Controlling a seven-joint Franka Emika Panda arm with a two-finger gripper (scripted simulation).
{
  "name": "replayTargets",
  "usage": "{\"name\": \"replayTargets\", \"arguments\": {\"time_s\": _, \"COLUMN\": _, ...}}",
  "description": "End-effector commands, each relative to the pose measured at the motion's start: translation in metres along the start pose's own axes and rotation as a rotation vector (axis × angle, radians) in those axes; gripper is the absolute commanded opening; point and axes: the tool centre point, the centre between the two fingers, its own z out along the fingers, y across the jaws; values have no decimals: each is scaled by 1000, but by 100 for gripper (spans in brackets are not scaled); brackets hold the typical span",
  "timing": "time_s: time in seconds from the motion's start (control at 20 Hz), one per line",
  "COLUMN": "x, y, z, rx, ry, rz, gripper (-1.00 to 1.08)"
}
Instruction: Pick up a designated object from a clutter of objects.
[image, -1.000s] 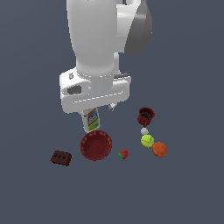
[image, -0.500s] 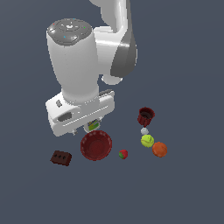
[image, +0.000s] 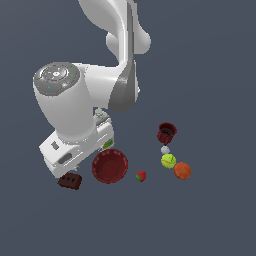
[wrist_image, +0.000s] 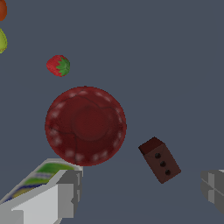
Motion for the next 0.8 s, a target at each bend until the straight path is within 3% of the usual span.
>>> {"name": "replayTargets", "arguments": {"time_s": 0.0, "x": -4, "y": 10, "z": 13, "rx": 4, "ry": 1, "rz": -58, "gripper": 100}}
{"name": "replayTargets", "arguments": {"time_s": 0.75, "x": -39, "y": 65, "z": 96, "rx": 27, "ry": 31, "rz": -383, "gripper": 100}}
